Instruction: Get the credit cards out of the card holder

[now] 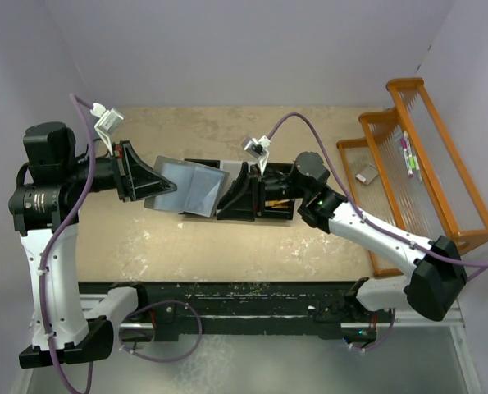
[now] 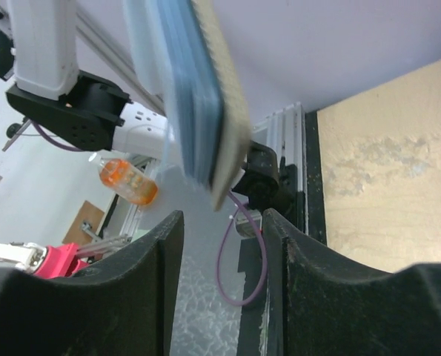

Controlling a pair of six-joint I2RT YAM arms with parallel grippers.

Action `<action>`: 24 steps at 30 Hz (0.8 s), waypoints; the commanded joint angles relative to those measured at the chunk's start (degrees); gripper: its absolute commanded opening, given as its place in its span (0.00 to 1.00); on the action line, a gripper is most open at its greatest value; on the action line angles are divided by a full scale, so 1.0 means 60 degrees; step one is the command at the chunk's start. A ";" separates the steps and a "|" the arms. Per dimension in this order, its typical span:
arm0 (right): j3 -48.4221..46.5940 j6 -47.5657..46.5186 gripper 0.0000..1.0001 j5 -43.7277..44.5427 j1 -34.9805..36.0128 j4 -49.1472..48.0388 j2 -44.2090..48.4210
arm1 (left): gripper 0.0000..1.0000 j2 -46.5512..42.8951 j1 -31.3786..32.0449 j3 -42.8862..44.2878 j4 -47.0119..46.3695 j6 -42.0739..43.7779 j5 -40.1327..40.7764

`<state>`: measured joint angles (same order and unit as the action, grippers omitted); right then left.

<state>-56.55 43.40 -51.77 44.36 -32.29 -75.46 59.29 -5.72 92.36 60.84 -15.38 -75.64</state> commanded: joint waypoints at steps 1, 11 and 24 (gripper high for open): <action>-0.0337 0.0819 0.47 -0.0334 0.0049 -0.1817 0.0144 | 0.00 -0.0040 0.0001 0.0380 -0.0157 0.0184 -0.0212; -0.0487 0.0903 0.25 0.0219 0.0056 -0.1754 0.0038 | 0.00 -0.0066 0.0000 0.0427 -0.0150 0.0168 -0.0231; -0.0741 0.0955 0.39 0.0699 0.0057 -0.0988 -0.0253 | 0.00 -0.0081 -0.0001 0.0511 -0.0079 0.0233 -0.0256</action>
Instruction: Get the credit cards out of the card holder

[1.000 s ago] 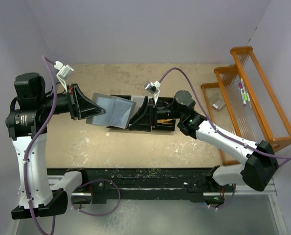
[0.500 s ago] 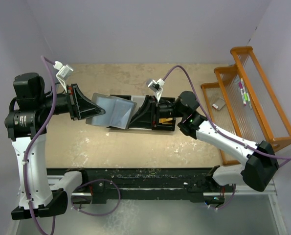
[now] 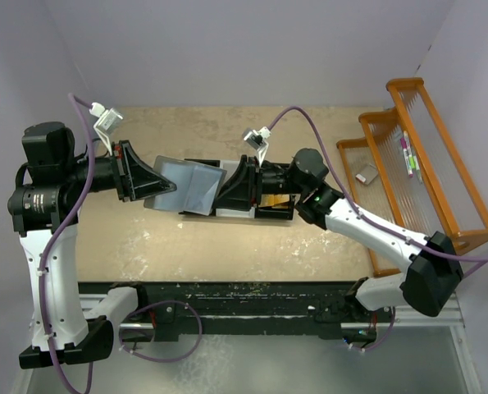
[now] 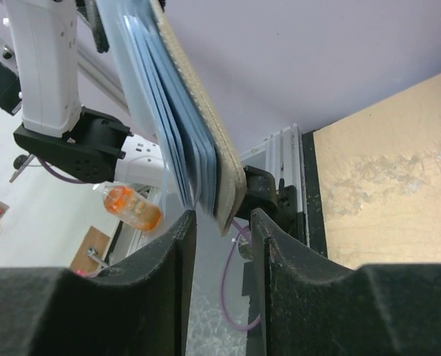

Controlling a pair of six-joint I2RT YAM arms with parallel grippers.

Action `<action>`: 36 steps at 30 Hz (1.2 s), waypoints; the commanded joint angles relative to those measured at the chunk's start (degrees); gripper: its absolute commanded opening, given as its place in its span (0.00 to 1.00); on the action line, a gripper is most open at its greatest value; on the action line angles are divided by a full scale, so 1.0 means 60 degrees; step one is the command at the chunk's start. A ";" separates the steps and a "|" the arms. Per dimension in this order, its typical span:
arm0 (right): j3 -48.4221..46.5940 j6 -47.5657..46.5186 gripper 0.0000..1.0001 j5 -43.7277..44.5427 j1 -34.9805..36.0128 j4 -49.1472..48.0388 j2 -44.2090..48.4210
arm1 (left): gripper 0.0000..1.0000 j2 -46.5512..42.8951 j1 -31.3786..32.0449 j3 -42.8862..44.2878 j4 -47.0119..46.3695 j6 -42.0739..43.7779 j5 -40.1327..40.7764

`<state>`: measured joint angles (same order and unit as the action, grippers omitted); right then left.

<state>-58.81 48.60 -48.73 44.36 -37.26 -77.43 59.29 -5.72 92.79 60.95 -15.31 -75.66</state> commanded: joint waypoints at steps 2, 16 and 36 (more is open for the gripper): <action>-0.0383 0.0152 0.39 0.0180 0.0049 -0.0182 0.0059 | 0.00 -0.0089 0.0000 0.0443 -0.0080 0.0258 -0.0248; 0.0105 0.0296 0.45 -0.0796 0.0054 -0.1255 0.0475 | 0.00 -0.0056 0.0000 0.0595 0.0012 0.0340 -0.0209; -0.0450 0.0354 0.21 0.0140 0.0040 -0.0973 0.0155 | 0.00 -0.0052 0.0000 0.0706 0.0023 0.0293 -0.0281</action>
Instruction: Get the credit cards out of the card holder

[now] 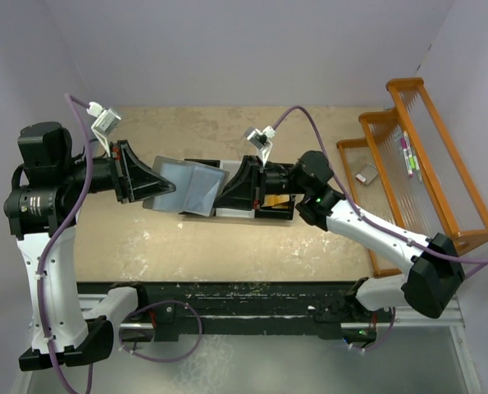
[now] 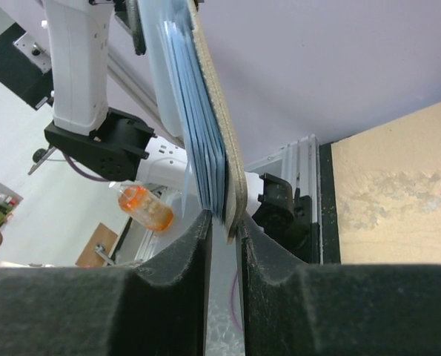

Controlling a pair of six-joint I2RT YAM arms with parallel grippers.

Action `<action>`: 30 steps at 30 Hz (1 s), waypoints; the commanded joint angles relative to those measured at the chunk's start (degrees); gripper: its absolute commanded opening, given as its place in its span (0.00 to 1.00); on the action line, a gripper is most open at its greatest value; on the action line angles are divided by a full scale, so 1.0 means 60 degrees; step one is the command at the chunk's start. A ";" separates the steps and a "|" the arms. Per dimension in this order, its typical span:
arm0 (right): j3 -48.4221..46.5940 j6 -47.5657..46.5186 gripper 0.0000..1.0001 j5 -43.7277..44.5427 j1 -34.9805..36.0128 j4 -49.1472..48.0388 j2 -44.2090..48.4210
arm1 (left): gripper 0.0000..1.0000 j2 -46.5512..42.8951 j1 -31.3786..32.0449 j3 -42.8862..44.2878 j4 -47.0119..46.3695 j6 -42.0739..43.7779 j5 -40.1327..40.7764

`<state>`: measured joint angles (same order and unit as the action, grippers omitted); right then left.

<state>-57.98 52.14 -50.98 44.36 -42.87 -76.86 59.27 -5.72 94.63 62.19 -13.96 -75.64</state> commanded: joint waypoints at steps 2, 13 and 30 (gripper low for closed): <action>-0.0814 -0.0427 0.30 0.0835 0.0048 0.0495 -0.0011 | 0.00 -0.0063 0.0002 0.0385 -0.0185 0.0074 -0.0299; -0.1236 -0.0353 0.59 0.1759 0.0098 0.1494 -0.0101 | 0.00 -0.0049 0.0000 0.0392 -0.0156 0.0115 -0.0307; -0.1872 -0.0058 0.56 0.3516 0.0854 0.2546 -0.0157 | 0.00 -0.0053 0.0008 0.0429 -0.0113 0.0151 -0.0303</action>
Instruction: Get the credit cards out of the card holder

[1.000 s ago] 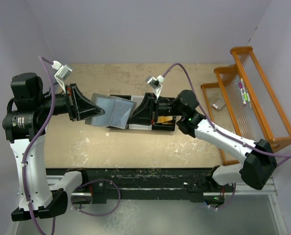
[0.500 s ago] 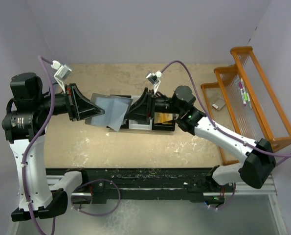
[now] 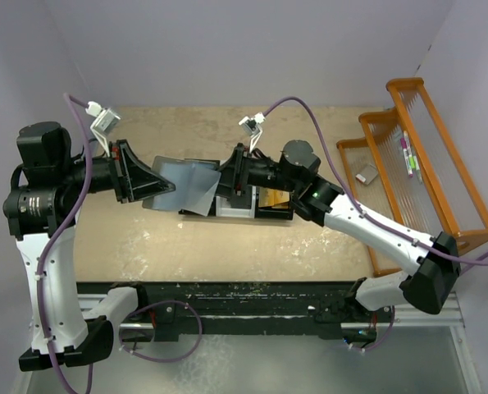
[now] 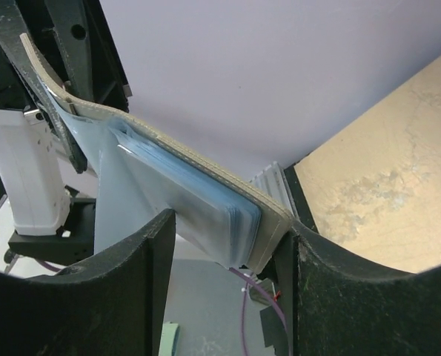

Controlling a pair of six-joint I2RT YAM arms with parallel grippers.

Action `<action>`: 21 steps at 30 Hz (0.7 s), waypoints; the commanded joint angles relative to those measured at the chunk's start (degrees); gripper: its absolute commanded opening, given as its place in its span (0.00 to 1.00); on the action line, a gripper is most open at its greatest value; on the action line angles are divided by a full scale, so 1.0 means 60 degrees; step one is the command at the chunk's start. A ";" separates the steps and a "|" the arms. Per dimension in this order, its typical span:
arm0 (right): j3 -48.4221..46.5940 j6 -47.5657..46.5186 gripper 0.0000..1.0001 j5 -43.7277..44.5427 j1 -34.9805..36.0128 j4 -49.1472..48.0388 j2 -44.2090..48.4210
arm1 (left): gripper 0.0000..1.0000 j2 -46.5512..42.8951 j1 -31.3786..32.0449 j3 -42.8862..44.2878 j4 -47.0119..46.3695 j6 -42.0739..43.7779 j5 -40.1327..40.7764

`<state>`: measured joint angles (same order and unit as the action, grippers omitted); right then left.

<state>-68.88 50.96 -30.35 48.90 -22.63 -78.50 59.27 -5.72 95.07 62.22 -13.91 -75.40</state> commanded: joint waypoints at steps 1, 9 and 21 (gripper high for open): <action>0.0012 0.0190 0.54 -0.0181 0.0107 -0.1193 0.0153 | 0.00 -0.0042 0.0001 0.0338 -0.0105 0.0165 -0.0321; -0.0318 -0.0217 0.00 0.0304 0.0410 -0.0480 0.0455 | 0.10 -0.0124 0.0000 0.0168 0.0599 0.2029 0.2434; -0.3581 -0.2394 0.00 0.5842 0.2181 0.5621 -0.0661 | 0.69 -0.0683 -0.0003 -0.0896 0.0158 0.3052 0.3648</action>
<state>-81.52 42.98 -11.64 58.02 -0.86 -80.31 56.71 -5.82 91.68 65.43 0.34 -57.23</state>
